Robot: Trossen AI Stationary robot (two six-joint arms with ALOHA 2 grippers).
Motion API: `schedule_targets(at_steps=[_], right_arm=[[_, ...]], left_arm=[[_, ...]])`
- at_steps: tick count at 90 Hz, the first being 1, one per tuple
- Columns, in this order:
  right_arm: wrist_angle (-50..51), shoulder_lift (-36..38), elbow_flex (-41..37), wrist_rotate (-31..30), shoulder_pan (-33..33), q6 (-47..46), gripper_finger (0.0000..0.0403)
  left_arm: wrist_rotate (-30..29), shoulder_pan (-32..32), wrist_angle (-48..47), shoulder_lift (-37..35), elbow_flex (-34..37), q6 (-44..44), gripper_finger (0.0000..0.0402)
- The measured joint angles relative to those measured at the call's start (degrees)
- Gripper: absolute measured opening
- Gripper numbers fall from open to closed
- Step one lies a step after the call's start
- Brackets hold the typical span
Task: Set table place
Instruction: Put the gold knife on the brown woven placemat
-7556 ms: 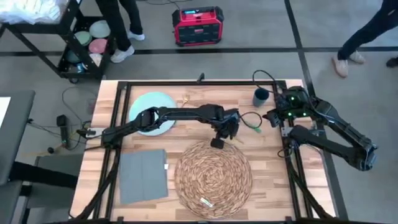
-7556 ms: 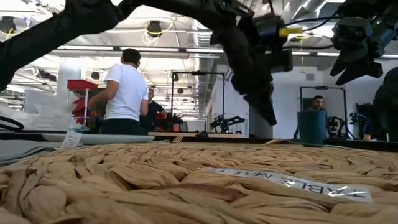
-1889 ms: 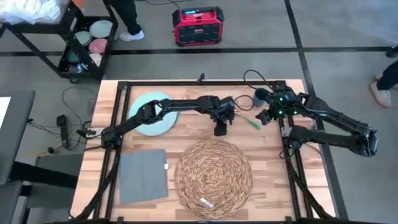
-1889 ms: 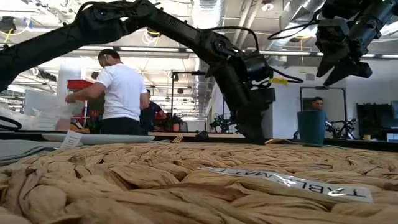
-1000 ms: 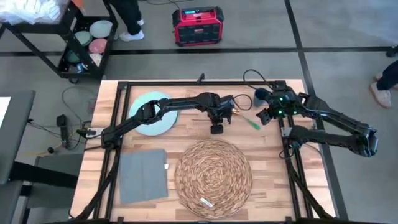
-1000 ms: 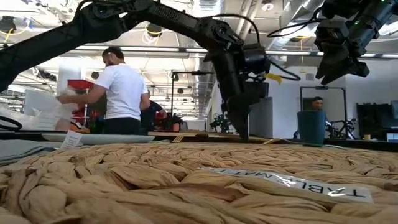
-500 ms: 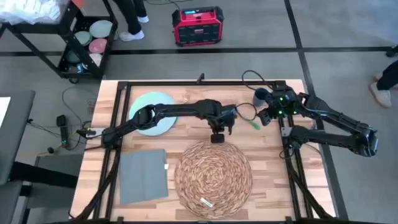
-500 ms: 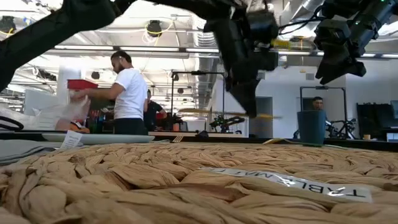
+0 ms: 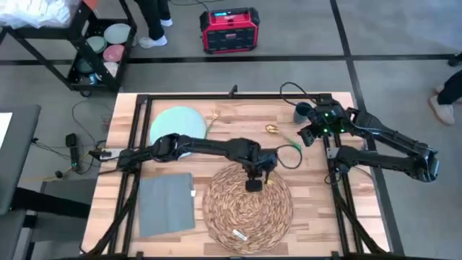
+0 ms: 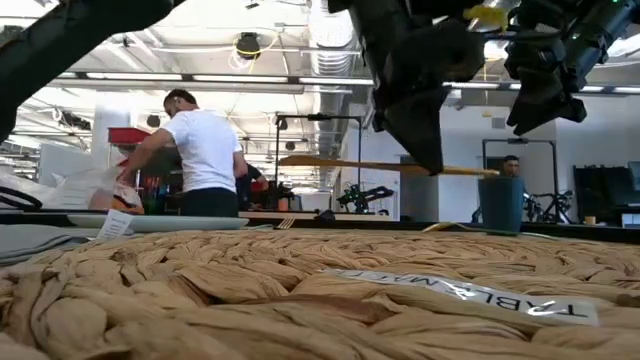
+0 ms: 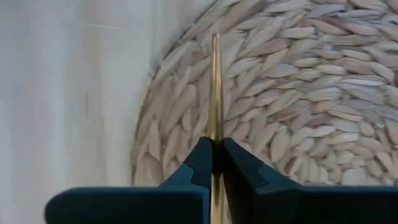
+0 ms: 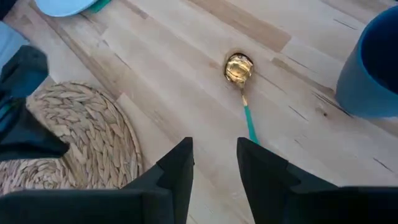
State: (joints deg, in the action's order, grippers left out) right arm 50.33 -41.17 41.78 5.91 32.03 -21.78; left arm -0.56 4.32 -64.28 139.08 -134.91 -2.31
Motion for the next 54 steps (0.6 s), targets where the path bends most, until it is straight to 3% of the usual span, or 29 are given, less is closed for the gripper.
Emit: schedule_targets(at_steps=[54], right_arm=[[0.3, -0.1, 0.0, 0.1, 0.0, -2.0, 0.0111]], left_arm=[[-2.7, 1.8, 5.3, -4.8, -0.1, 0.6, 0.0000]])
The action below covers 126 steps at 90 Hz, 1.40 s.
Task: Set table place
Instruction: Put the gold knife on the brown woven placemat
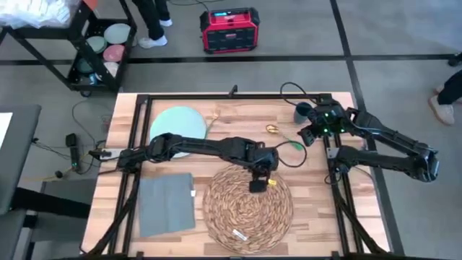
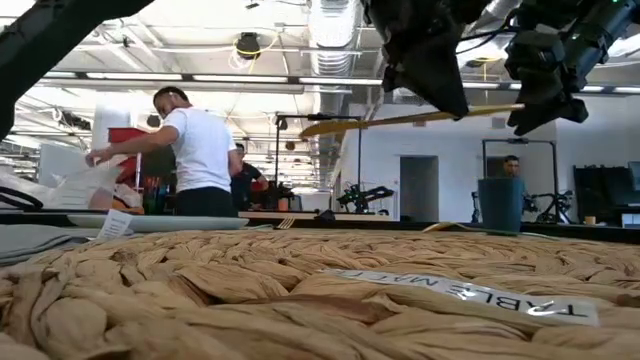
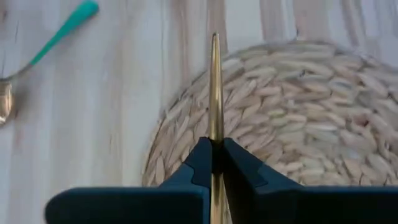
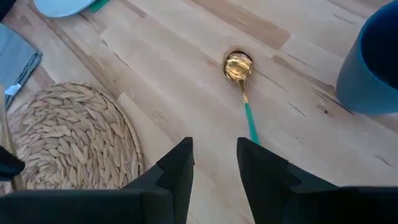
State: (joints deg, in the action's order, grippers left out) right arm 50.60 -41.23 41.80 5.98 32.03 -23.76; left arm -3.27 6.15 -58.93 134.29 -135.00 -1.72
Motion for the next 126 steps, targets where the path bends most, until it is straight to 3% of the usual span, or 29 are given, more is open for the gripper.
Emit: schedule_targets(at_steps=[25, 50, 75, 95, 126], right_arm=[[0.0, 0.0, 0.0, 0.4, 0.0, -6.0, 0.0111], [0.0, 0.0, 0.0, 0.3, 0.0, -6.2, 0.0111], [-0.2, 0.0, 0.0, -0.1, 0.0, -6.3, 0.0111], [-1.1, 0.0, 0.0, -0.2, 0.0, -6.3, 0.0111], [-3.6, -0.1, 0.0, -0.3, 0.0, -7.8, 0.0111]], left_arm=[[0.0, 1.7, -0.7, 0.0, 0.0, 3.2, 0.0000], [0.3, 4.1, -3.7, 0.0, 0.0, 9.9, 0.0000], [8.1, 6.6, -2.9, 0.0, 0.0, 19.4, 0.0000], [10.5, 8.4, 2.2, 0.0, 1.2, 25.3, 0.0000], [16.3, 5.5, 9.2, 5.1, 2.7, 30.2, 0.0000]])
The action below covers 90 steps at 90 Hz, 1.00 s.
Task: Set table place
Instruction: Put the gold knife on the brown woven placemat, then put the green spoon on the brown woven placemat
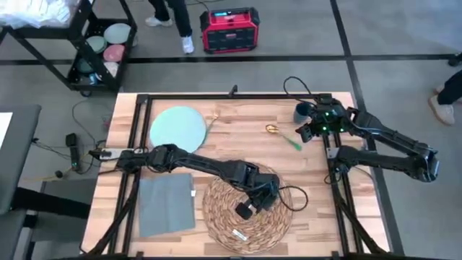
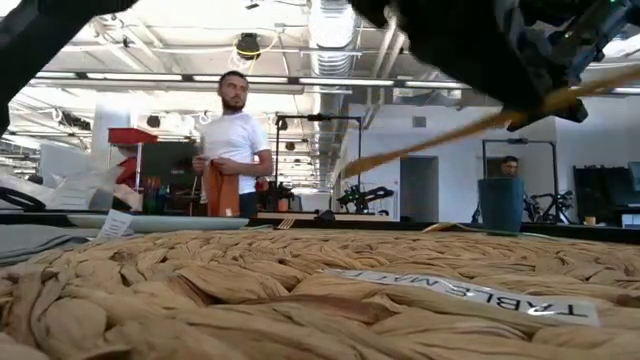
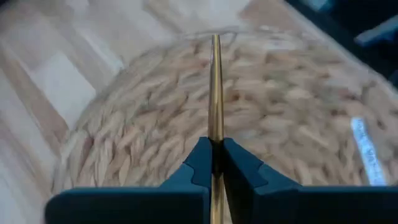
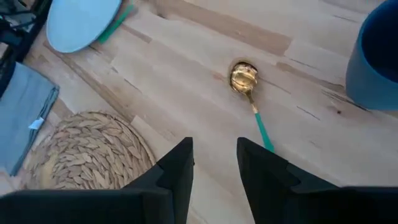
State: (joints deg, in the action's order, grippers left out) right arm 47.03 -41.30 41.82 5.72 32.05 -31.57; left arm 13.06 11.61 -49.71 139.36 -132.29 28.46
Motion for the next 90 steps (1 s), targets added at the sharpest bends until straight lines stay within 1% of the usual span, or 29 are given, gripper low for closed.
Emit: schedule_targets(at_steps=[6, 17, 28, 34, 46, 53, 78, 90], right_arm=[[-0.1, 0.0, 0.0, 0.1, 0.0, -0.2, 0.0111], [-1.1, 0.1, 0.0, 0.1, 0.0, -1.4, 0.0111], [-2.1, 0.0, 0.0, 0.1, 0.0, -1.6, 0.0111], [-2.9, 0.0, 0.0, 0.1, 0.0, -1.6, 0.0111], [-3.3, 0.0, 0.0, 0.1, 0.0, -1.6, 0.0111], [-3.3, 0.0, 0.0, 0.1, 0.0, -1.6, 0.0111], [-3.6, 0.0, 0.0, 0.2, 0.0, -0.2, 0.0111], [-3.7, 0.0, 0.0, 0.2, 0.0, 0.6, 0.0111]], left_arm=[[0.6, -1.2, -1.6, 1.1, 0.0, 1.0, 0.0000], [1.0, -3.1, -1.5, 2.9, 0.0, 2.4, 0.0000], [4.9, -4.6, -1.3, 4.1, 0.0, 2.5, 0.0000], [5.7, -4.8, 0.2, 4.9, -0.1, 3.4, 0.0000], [6.0, -4.5, 0.0, 5.3, 0.0, 4.1, 0.0002], [6.1, -4.5, -0.2, 5.2, 0.0, 4.3, 0.0015], [5.7, -4.9, -0.4, 5.2, 0.0, 3.2, 0.0078], [2.7, -4.9, -0.7, 5.2, -0.1, 1.9, 0.0099]])
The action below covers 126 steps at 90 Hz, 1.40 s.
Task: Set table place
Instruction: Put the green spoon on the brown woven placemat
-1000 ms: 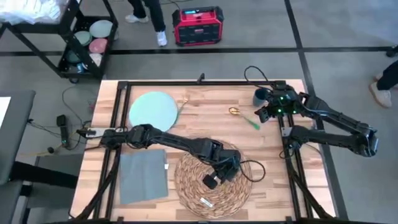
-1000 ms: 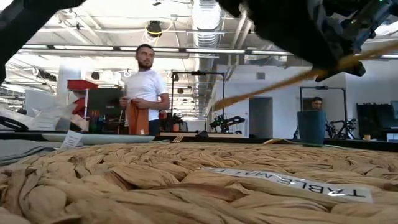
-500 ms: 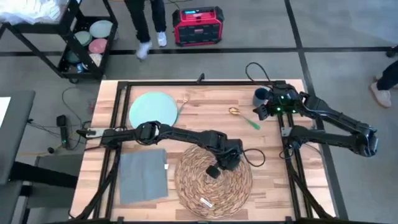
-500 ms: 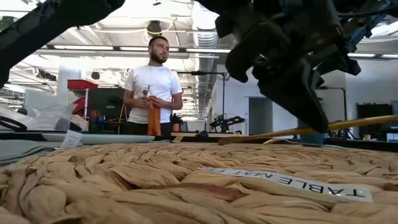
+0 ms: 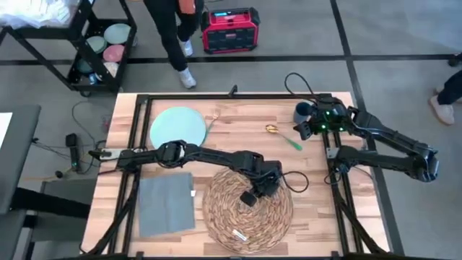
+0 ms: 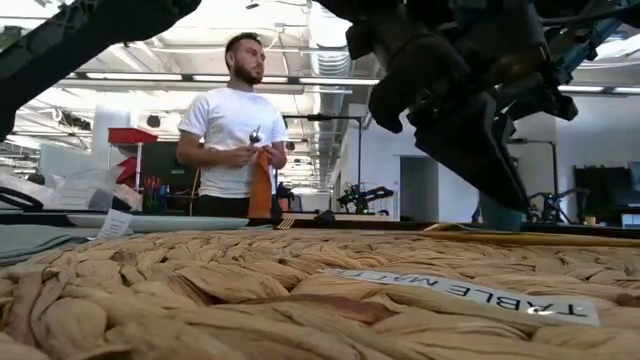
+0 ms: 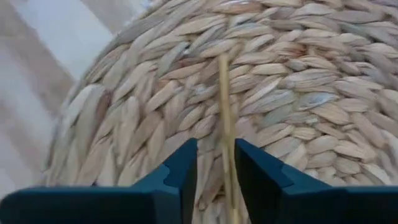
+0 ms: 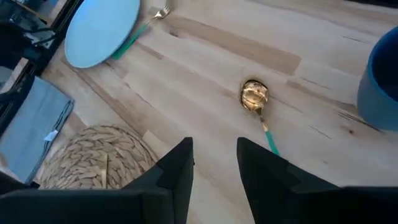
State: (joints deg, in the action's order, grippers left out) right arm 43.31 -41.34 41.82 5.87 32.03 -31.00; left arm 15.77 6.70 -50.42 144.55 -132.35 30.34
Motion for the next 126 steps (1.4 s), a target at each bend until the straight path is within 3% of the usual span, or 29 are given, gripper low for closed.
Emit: schedule_targets(at_steps=[15, 28, 37, 50, 64, 80, 90, 126], right_arm=[[-0.3, 0.0, 0.0, 0.0, 0.0, 0.1, 0.0111], [-4.3, 0.0, 0.0, 0.0, 0.0, 1.4, 0.0111], [-7.7, -1.8, 0.0, 1.6, 0.0, -0.2, 0.0111], [-5.7, -12.2, 0.0, 6.1, -0.2, 0.3, 0.0111], [-6.2, -25.9, 1.4, 6.3, -0.5, 7.0, 0.0111], [-4.6, -34.9, 4.7, 1.0, 0.1, 13.2, 0.0111], [-4.5, -37.8, 5.4, -2.1, 1.9, 16.8, 0.0111], [-7.3, -46.4, 5.4, 0.9, 4.4, 21.0, 0.0111]], left_arm=[[-4.0, 0.0, -9.7, -2.3, -2.3, -3.5, 0.0103], [-6.5, -0.4, -17.8, -11.9, -1.8, -8.9, 0.0085], [-9.5, -1.0, -18.2, -20.1, -1.8, -14.6, 0.0070], [-15.3, -1.3, -15.7, -31.7, -1.8, -25.3, 0.0056], [-20.0, 0.7, -11.0, -39.1, -1.8, -31.6, 0.0052], [-28.8, 3.4, -13.2, -41.0, -1.8, -34.3, 0.0052], [-30.2, 4.4, -17.6, -40.3, -1.7, -35.5, 0.0052], [-33.8, 3.7, -21.6, -40.6, 7.4, -35.2, 0.0052]])
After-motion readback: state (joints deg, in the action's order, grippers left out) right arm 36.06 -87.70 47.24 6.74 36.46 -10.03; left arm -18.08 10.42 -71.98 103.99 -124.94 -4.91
